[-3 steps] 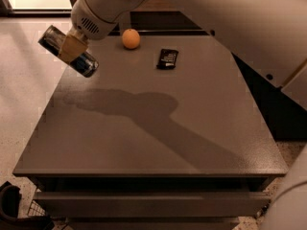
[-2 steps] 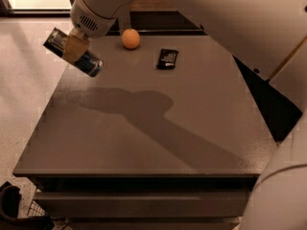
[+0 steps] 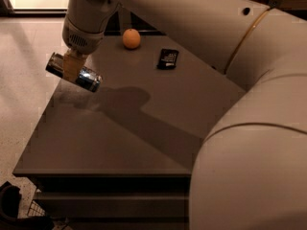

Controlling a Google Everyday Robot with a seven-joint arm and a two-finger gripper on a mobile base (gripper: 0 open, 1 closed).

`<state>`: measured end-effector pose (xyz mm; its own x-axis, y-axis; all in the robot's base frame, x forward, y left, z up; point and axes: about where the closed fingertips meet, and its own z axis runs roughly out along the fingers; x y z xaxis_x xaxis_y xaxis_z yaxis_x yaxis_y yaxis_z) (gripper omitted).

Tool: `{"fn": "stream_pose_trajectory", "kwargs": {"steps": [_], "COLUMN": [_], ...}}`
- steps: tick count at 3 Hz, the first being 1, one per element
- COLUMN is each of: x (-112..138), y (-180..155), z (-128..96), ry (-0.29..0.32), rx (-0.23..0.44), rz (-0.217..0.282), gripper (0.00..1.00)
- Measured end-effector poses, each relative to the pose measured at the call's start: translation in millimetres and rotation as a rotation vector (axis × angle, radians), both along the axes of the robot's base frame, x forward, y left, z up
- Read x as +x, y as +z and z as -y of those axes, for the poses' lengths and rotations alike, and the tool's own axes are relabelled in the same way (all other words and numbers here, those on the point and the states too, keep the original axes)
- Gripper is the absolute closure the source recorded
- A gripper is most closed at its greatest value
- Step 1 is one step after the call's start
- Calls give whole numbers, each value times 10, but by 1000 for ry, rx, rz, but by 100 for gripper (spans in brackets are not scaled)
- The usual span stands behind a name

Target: Knock redbull can over

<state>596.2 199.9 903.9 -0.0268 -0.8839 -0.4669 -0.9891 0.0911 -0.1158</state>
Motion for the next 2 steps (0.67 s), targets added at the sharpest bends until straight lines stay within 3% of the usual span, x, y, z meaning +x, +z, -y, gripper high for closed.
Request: {"fn": "stream_pose_trajectory", "kwargs": {"steps": [2], "x": [-39], "y": [-423], "z": [-130], "ry": [22], "rx": [-131], "rz": [-74], "gripper": [100]}}
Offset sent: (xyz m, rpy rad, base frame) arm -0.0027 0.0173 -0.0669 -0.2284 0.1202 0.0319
